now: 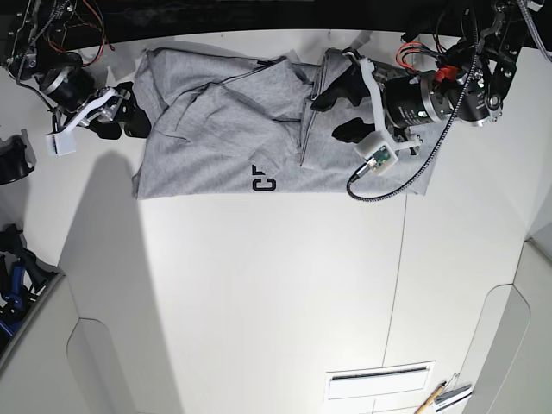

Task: Fold the T-shirt properly
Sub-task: 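Fold the hem end toward the collar with the left gripper, right gripper pinching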

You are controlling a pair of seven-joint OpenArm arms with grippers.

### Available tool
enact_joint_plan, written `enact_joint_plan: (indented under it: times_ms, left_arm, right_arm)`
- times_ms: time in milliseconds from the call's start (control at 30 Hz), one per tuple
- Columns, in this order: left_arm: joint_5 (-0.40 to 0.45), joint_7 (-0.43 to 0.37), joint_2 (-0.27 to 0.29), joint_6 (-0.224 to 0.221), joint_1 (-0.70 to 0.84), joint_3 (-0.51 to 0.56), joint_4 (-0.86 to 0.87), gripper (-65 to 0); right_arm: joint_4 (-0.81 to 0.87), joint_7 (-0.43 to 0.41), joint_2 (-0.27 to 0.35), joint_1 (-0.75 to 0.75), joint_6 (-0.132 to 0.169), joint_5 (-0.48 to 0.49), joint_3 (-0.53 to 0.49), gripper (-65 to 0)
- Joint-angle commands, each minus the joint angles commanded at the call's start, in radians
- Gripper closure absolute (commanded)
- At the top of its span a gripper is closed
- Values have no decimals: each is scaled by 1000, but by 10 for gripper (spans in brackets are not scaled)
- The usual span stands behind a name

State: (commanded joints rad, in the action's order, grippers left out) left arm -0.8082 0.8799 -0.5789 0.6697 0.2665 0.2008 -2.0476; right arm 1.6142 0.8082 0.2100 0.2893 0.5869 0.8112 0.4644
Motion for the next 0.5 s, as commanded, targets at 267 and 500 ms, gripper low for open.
enact_joint_plan:
  times_ms: [267,500]
  left_arm:
    - [0,13,0,-1,-34,0,-1,-388]
    - [0,19,0,-1,-34,-15,-14,-388]
  right_arm:
    - [-1,0,-31,2,-8,-1,-110,-445]
    - [-2,3,-31,2,-12,-3,-152,-445]
